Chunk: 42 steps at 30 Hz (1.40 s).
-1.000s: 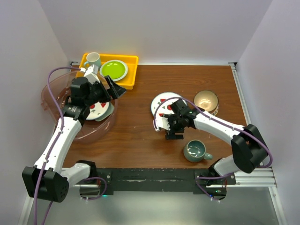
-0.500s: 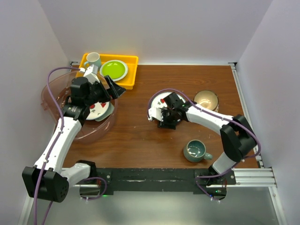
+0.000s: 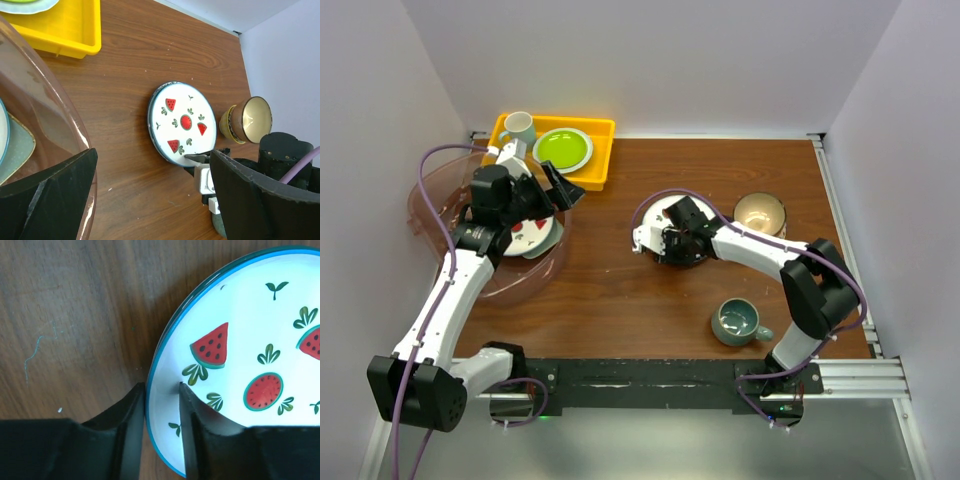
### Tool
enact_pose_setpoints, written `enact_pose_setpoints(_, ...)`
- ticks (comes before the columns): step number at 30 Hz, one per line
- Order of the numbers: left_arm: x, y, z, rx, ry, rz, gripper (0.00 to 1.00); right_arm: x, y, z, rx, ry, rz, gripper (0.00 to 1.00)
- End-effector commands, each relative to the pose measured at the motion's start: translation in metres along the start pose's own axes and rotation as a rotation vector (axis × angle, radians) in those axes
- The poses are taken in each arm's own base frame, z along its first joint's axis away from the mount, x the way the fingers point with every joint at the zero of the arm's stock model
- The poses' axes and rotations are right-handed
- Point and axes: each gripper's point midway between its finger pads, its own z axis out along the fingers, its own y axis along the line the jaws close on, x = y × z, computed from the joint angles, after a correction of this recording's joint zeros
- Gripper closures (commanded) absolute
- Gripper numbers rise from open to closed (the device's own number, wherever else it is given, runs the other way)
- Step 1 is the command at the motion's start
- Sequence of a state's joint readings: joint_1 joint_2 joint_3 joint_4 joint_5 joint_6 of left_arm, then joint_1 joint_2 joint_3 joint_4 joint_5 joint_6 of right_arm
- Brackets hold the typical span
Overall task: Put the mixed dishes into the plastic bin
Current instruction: Pick up the plate at the center of the board.
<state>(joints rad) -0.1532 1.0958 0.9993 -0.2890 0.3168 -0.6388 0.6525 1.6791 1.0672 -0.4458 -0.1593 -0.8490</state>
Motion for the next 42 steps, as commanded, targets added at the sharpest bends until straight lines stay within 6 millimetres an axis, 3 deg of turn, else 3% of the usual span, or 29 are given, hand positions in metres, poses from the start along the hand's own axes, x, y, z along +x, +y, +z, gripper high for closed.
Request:
enact_pose_setpoints(1, -0.002, 0.003, -0.003, -0.022, -0.025, 0.015, 0.0, 0.0, -0.011, 0.004, 0.054, -0.003, 0.021, 0.75)
enact_pose_setpoints(6, -0.001, 0.002, -0.002, -0.019, -0.023, -0.002, 0.0, 0.0, -0.011, 0.004, 0.064, -0.008, 0.029, 0.96)
enact_pose_setpoints(8, 0.001, 0.001, -0.001, -0.001, -0.025, -0.01, 0.0, -0.002, -0.012, 0.001, 0.071, -0.017, 0.03, 1.0)
enact_pose_setpoints(26, 0.022, -0.014, 0.012, 0.115, 0.041, -0.108, 0.0, -0.045, -0.024, -0.054, 0.047, -0.171, 0.03, 1.0)
enact_pose_setpoints(42, 0.057, -0.038, 0.036, 0.164, 0.116, -0.16, 0.0, -0.045, -0.036, -0.068, 0.05, -0.198, 0.063, 1.0)
